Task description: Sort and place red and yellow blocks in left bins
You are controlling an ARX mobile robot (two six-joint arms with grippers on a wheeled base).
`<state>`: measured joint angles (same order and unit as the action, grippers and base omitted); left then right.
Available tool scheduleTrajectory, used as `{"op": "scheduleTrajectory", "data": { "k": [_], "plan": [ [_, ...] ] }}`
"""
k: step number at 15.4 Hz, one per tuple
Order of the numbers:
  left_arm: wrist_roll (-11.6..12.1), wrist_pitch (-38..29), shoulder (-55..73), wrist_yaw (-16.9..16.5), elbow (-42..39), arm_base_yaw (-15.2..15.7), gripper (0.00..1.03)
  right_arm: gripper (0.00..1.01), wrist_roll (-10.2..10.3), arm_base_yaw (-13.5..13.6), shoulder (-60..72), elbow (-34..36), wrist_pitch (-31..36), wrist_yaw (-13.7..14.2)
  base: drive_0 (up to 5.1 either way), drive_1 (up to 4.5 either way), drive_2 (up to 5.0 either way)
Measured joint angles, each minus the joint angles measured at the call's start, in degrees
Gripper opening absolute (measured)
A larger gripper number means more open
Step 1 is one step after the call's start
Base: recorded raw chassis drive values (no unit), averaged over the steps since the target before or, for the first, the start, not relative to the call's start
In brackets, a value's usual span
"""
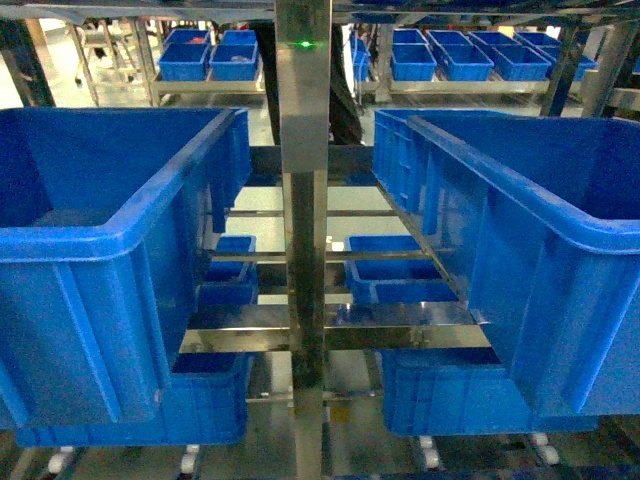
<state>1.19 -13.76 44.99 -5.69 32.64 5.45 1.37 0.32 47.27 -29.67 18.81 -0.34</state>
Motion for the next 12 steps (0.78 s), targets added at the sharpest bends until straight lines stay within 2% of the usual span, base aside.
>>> {"op": "scheduleTrajectory", "data": {
  "k": [2,3,4,5,7,12],
  "plan": [
    [-0.79,-3.02,-3.45,1.05,-7.04,-0.96,0.39,0.3,-0.59,-0.07,-3.65,7.45,2.43,0.17,0.0,0.0,0.0],
    [-0.9,-3.8,-5.05,4.76,-10.8,-3.61,0.26,0.17,-0.83,-0.07,-5.53,10.34,3.5,0.17,0.0,0.0,0.0],
    [-0.94,-4.68,-7.1,5.33,-13.81,-5.55,0.14,0.04,-0.96,-0.07,-7.37,12.63,4.22,0.15,0.0,0.0,0.0],
    [-0.94,-5.66,-8.92,5.33,-16.0,-5.77,0.01,0.02,-1.22,-0.07,-9.2,14.78,4.5,0.15,0.0,0.0,0.0],
    [-1.09,-6.21,-12.52,5.75,-20.24,-5.38,0.02,0.02,-1.22,-0.33,-12.59,18.91,4.63,0.35,0.0,0.0,0.0],
    [-1.09,-4.76,-20.35,5.75,-26.56,-5.42,0.02,0.02,-1.22,-0.33,-20.61,24.26,2.34,0.35,0.0,0.0,0.0]
  ]
}}
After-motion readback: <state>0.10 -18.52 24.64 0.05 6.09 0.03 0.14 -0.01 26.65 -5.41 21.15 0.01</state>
